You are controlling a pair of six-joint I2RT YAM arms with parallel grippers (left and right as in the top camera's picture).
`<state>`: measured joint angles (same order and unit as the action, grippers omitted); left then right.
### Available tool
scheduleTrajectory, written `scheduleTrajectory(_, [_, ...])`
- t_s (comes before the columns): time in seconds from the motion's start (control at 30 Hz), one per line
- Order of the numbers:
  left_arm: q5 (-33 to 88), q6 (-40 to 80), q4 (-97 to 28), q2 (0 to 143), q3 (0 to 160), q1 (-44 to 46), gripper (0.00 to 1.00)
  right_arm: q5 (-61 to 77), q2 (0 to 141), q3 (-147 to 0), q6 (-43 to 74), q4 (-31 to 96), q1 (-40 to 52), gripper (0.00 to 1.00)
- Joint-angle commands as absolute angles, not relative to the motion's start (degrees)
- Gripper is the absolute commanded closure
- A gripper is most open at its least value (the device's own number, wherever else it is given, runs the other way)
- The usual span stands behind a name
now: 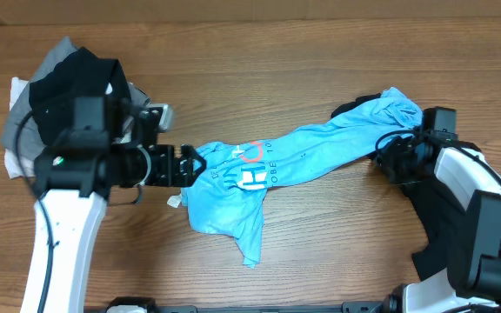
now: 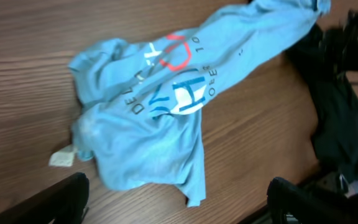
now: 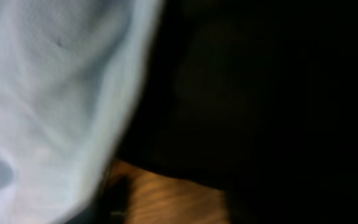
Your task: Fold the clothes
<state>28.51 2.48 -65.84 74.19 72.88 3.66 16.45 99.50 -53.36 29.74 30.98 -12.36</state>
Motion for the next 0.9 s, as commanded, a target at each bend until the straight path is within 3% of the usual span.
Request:
scheduleTrajectory(0.0, [29.43, 1.21, -64.40, 77.80, 72.47, 6.50, 0.00, 11.97, 101.43, -54.39, 28.23, 28.77, -14.15, 0.35])
scheduleTrajectory(0.03, [29.39, 1.21, -63.72, 78.91, 72.47, 7.35, 0.00, 11.51, 102.15, -54.39, 28.25, 27.97, -14.68, 0.40])
scheduleTrajectory(0.1, [29.41, 1.23, -62.33, 81.43, 72.47, 9.19, 0.00, 9.32, 103.83, -54.39, 28.29, 26.85, -15.35, 0.66])
scheduleTrajectory(0.13, [29.36, 1.23, -61.87, 82.61, 72.47, 10.02, 0.01, 7.57, 104.79, -54.39, 28.32, 26.28, -15.64, 0.84])
scheduleTrajectory(0.17, [29.17, 1.23, -61.49, 83.79, 72.47, 10.74, 0.06, 5.63, 105.82, -54.39, 28.56, 25.80, -15.94, 0.94])
scheduleTrajectory(0.2, [28.82, 1.23, -61.23, 84.95, 72.47, 11.44, 0.13, 3.33, 107.04, -54.39, 28.84, 25.19, -16.45, 0.96])
scheduleTrajectory(0.3, [27.94, 1.26, -61.04, 88.38, 72.47, 12.95, 0.20, -0.97, 109.97, -54.39, 31.59, 23.09, -19.00, 0.96])
scheduleTrajectory(0.47, [28.10, 1.26, -61.08, 92.99, 72.47, 14.55, 0.20, 0.10, 111.59, -55.40, 33.43, 18.50, -28.36, 0.96])
scheduleTrajectory(0.77, [28.14, 2.00, -57.39, 99.90, 72.47, 17.50, 0.20, 6.57, 111.57, -67.92, 31.11, 26.61, -42.89, 0.95])
scheduleTrajectory(0.87, [28.27, 3.38, -54.78, 100.64, 72.47, 18.70, 0.19, 17.91, 111.55, -71.42, 24.73, 27.66, -44.01, 0.60])
